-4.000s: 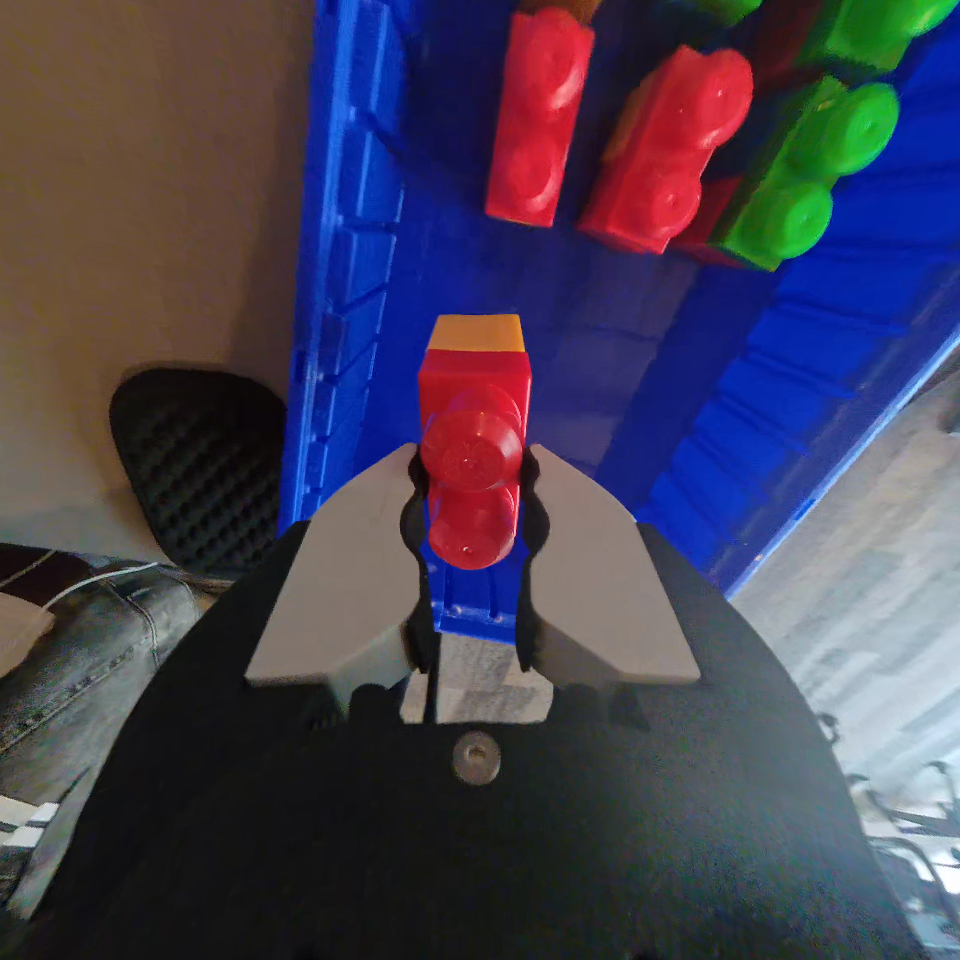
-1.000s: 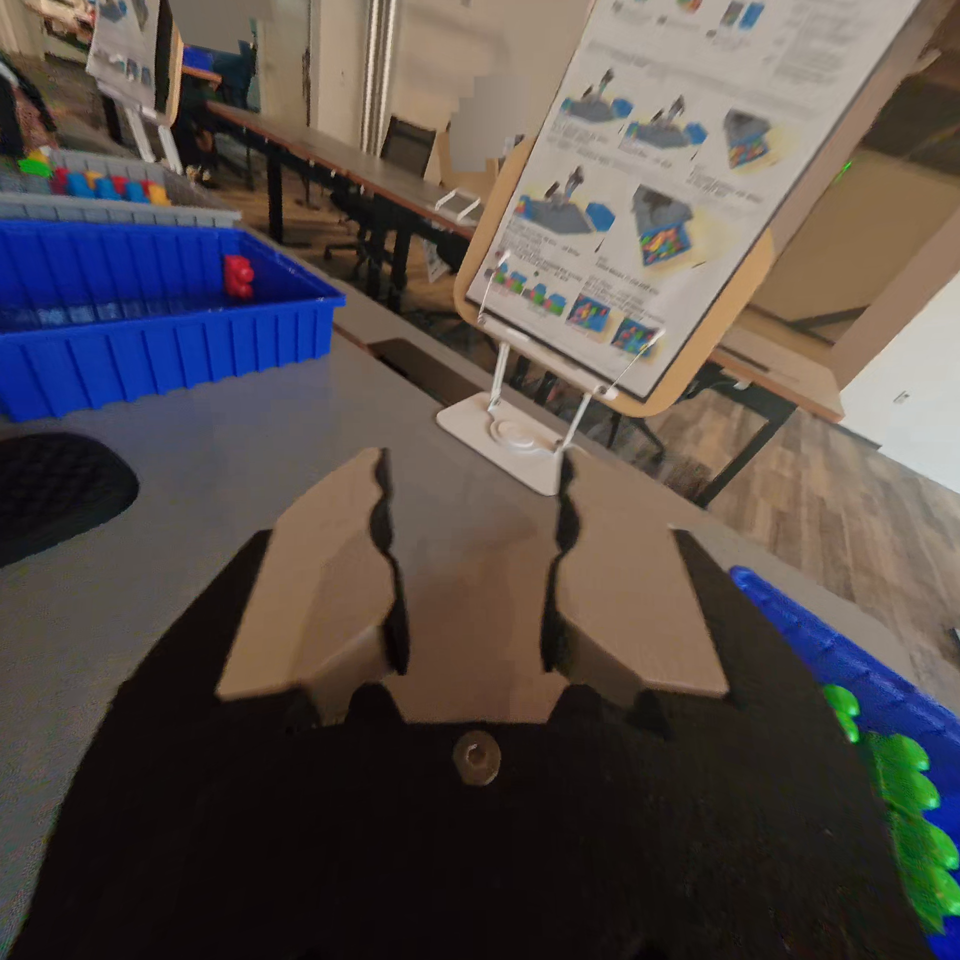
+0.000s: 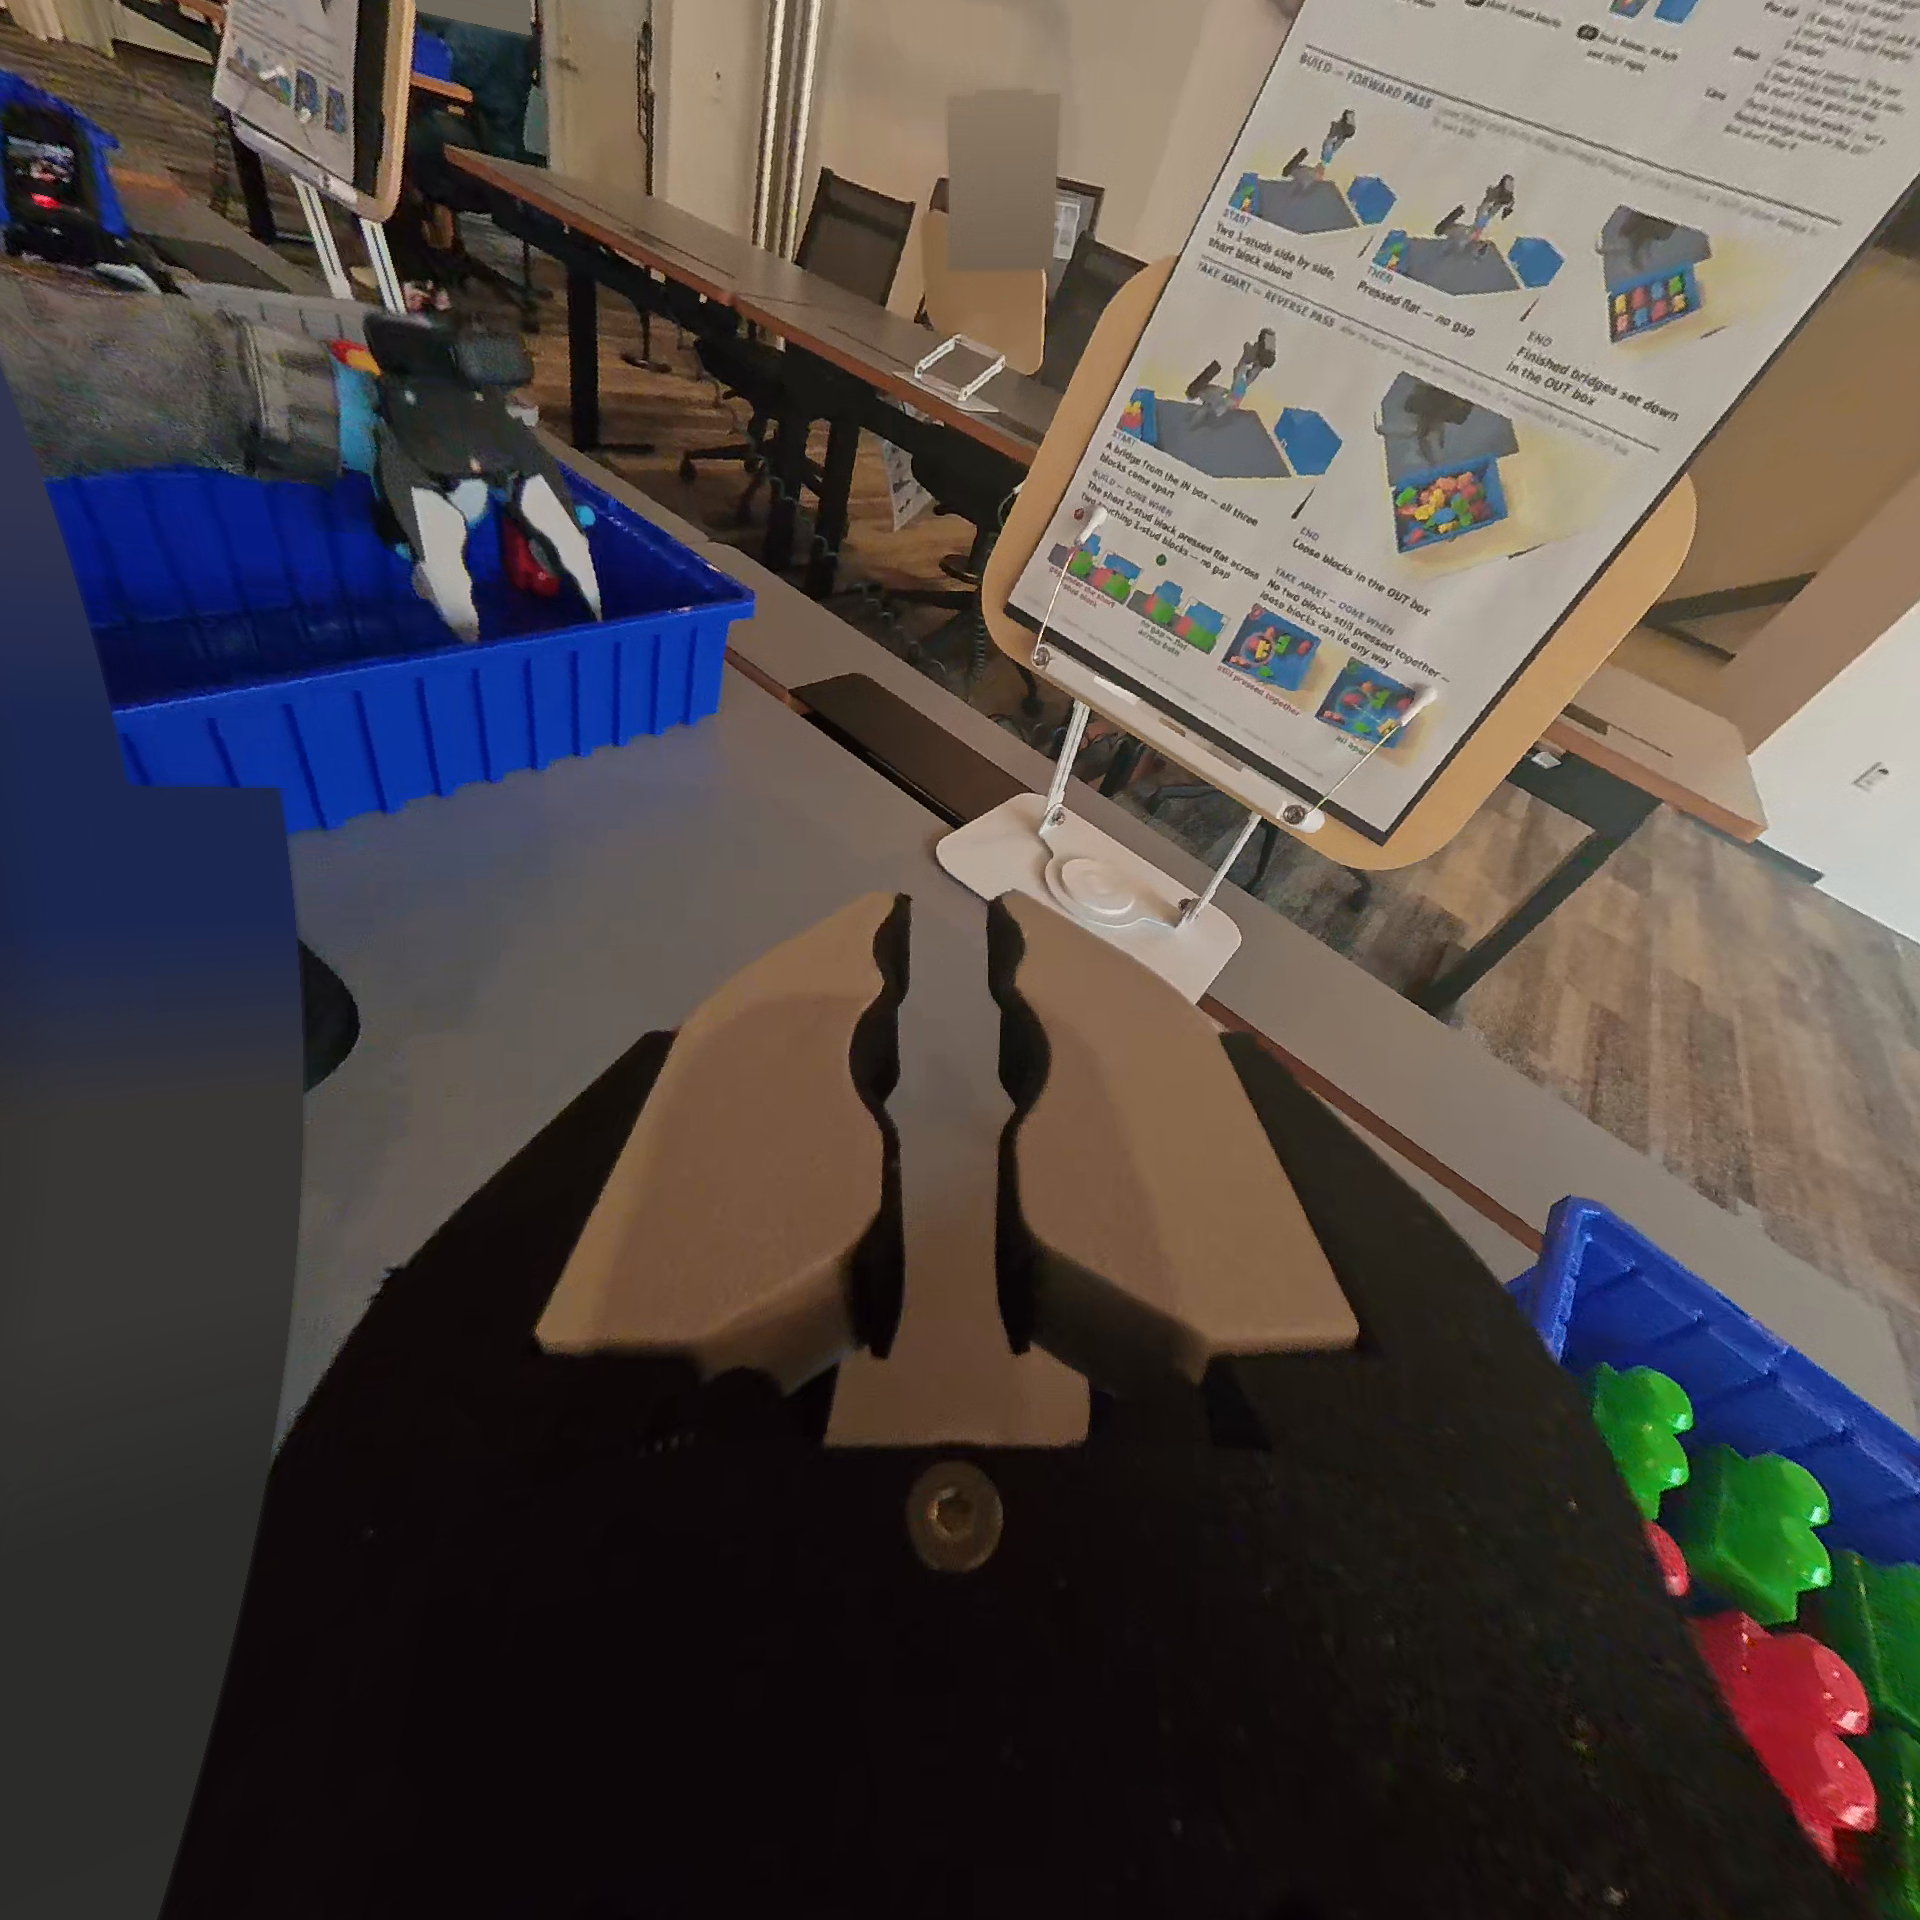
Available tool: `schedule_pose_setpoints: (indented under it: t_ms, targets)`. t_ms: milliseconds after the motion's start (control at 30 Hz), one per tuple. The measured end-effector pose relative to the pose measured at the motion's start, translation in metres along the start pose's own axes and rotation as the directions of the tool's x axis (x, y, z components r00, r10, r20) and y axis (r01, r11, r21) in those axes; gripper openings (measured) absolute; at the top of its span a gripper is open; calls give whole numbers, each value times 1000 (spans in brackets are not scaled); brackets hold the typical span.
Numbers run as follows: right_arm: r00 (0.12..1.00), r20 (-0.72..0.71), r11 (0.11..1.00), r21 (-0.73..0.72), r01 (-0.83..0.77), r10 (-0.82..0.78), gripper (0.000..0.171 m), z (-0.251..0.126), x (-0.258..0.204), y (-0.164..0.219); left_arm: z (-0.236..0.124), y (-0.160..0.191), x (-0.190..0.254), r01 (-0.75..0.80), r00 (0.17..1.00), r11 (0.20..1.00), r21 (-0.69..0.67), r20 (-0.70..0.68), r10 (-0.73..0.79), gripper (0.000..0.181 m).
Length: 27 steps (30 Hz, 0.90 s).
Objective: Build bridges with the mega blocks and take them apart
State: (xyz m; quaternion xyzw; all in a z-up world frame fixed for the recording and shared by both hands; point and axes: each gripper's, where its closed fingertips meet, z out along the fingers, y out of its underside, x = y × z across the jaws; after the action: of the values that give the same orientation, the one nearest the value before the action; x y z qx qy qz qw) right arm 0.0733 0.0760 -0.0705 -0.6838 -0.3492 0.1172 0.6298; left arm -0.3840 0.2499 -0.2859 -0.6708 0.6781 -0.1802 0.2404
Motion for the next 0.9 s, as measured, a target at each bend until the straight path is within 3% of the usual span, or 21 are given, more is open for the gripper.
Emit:
schedule_pose_setpoints:
  t_ms: [467, 900]
  targets:
    - [1000, 18, 1000, 28, -11, 11, 13, 6, -3, -5, 39, -3, -11, -15, 999, 1000, 18, -50, 15, 70]
    - [1000, 15, 1000, 17, -5, 5, 13, 3, -2, 0, 44, 3, -13, 31, 992, 999, 30, -121, -27, 57]
